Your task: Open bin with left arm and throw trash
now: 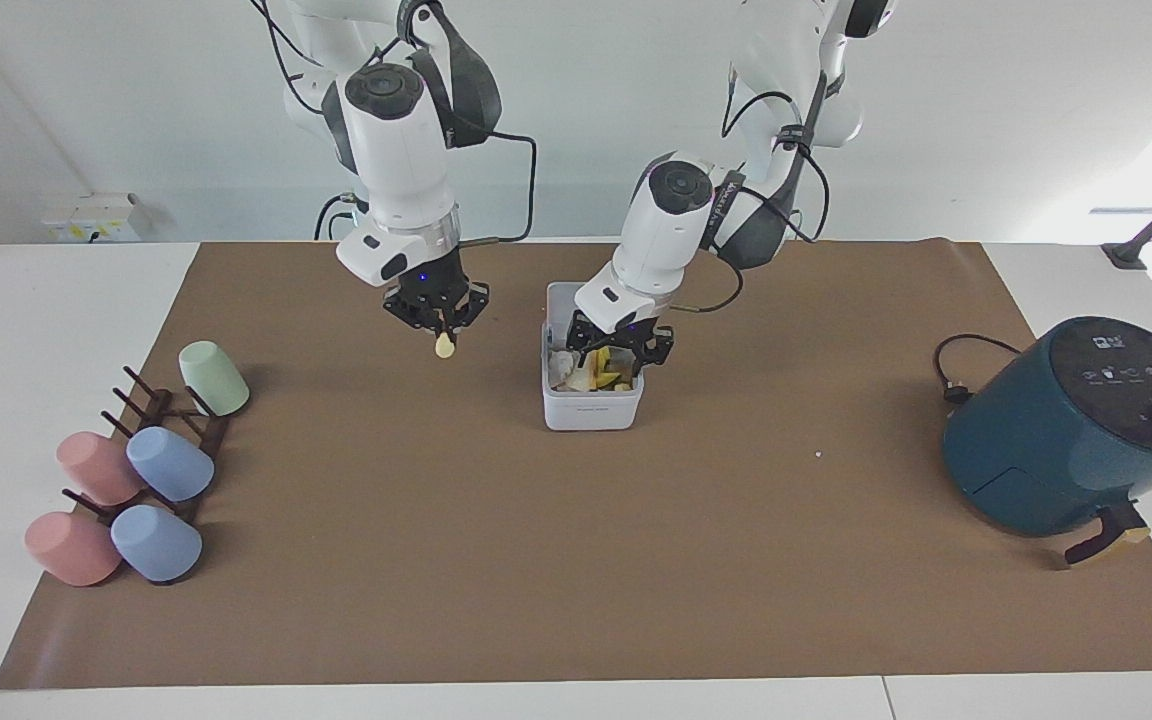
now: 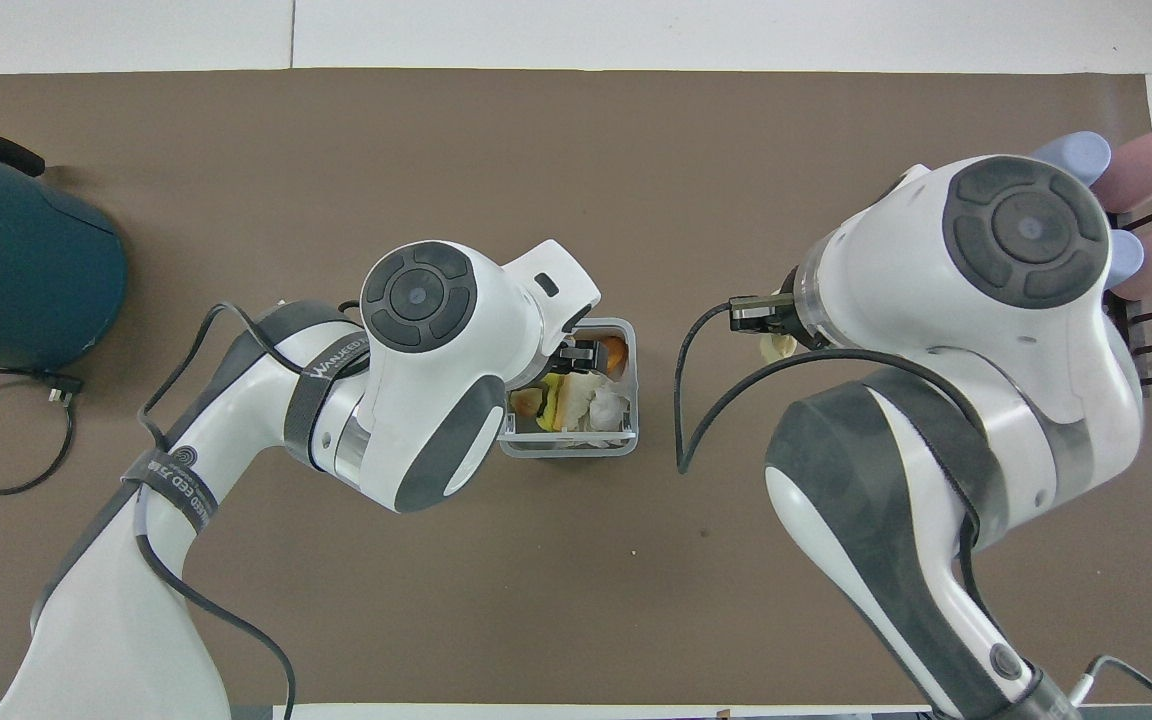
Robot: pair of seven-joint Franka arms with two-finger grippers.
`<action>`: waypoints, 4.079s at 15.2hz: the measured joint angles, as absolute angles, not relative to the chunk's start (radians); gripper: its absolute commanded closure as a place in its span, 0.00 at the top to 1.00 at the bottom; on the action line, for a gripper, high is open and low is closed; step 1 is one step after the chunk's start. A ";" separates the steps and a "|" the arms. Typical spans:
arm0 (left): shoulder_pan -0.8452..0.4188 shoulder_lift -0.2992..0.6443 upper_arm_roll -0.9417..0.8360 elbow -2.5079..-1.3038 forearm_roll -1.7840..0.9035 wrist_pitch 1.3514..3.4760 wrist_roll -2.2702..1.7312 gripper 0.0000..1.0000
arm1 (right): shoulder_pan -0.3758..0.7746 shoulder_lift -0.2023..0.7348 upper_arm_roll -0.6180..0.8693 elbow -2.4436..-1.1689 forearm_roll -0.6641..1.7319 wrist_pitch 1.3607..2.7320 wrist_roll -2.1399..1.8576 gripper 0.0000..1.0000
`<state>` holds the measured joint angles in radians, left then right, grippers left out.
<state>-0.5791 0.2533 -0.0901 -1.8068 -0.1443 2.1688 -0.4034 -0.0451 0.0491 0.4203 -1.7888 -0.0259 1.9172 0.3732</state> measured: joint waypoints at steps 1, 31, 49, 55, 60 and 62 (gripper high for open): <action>-0.575 0.245 -0.081 -1.799 -0.144 2.153 -0.403 1.00 | -0.045 0.045 0.420 -1.778 0.001 1.914 0.377 0.00; -0.033 -0.010 -0.073 -1.648 -0.007 1.595 0.063 1.00 | 0.231 0.179 0.424 -1.845 0.056 2.253 0.778 1.00; -0.033 -0.012 -0.078 -1.654 -0.007 1.635 0.035 1.00 | 0.057 -0.013 0.196 -1.844 0.037 1.999 0.355 1.00; -0.033 -0.012 -0.078 -1.654 -0.007 1.629 0.035 1.00 | 0.063 -0.057 0.035 -1.830 0.037 1.866 0.132 1.00; -0.033 -0.013 -0.078 -1.654 -0.007 1.629 0.034 1.00 | 0.062 -0.076 -0.030 -1.778 0.035 1.712 0.083 1.00; -0.033 -0.013 -0.078 -1.654 -0.007 1.629 0.033 1.00 | 0.055 -0.081 -0.039 -1.752 0.029 1.648 0.083 1.00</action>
